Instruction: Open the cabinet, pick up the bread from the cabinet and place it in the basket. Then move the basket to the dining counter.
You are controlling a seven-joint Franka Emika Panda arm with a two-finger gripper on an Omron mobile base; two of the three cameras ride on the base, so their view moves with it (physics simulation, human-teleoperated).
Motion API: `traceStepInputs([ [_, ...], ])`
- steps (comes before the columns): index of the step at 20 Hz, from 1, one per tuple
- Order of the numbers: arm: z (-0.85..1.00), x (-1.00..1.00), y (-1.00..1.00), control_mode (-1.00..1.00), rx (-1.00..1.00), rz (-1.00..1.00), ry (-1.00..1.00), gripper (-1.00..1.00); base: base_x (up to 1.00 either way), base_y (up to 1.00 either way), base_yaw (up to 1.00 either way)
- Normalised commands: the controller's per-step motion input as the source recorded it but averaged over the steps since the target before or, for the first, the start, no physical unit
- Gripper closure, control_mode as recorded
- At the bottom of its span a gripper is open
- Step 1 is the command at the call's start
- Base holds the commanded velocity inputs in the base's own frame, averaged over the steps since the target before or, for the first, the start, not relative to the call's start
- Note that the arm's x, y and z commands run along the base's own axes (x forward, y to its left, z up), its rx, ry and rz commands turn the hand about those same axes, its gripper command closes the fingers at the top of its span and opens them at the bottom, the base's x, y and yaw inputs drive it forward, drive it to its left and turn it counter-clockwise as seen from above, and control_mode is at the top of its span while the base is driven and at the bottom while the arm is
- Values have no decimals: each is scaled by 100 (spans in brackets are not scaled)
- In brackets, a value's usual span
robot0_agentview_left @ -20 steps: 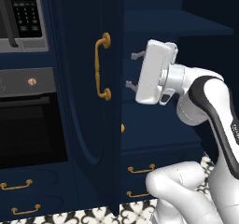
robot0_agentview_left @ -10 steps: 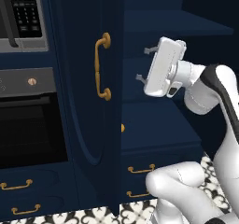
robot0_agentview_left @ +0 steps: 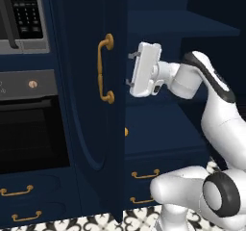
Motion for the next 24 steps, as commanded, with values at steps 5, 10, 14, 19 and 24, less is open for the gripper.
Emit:
traceStepInputs([
  [5,-12,14,100,-100,-2,33,0,-100,0,0,0],
  [10,-7,-50,100,-100,-2,30,0,-100,0,0,0],
  [14,-12,-90,100,-100,0,5,-4,-100,0,0,0],
  [19,0,-52,90,-100,0,-11,-28,-100,0,0,0],
  [24,1,0,-11,-100,0,-1,-2,-100,0,0,0],
])
